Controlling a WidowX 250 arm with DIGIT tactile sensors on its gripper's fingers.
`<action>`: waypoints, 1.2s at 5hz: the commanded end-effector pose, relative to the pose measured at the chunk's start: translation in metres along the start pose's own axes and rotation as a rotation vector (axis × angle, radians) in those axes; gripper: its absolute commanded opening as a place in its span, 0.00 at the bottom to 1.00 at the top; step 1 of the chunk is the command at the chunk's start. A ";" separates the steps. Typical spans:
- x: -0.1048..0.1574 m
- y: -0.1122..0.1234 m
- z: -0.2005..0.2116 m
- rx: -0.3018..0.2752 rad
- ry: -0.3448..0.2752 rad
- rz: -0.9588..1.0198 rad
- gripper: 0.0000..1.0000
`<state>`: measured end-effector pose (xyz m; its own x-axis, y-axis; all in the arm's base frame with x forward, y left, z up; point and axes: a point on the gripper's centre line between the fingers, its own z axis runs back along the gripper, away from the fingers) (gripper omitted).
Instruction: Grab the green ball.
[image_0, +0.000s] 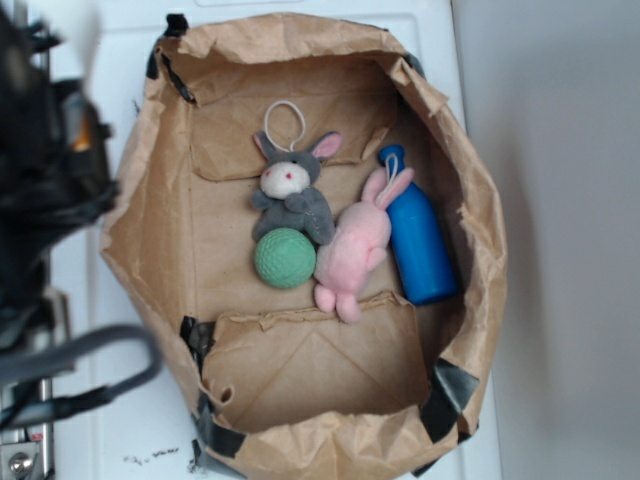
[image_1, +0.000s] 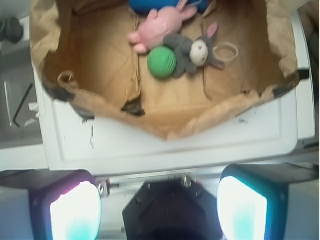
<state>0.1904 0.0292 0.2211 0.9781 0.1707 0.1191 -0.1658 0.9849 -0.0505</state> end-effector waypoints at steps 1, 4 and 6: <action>0.021 0.023 -0.012 0.039 -0.049 0.001 1.00; 0.021 0.023 -0.012 0.039 -0.049 0.001 1.00; 0.038 0.024 -0.044 0.133 -0.034 0.047 1.00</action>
<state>0.2272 0.0579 0.1710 0.9675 0.2240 0.1175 -0.2331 0.9699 0.0703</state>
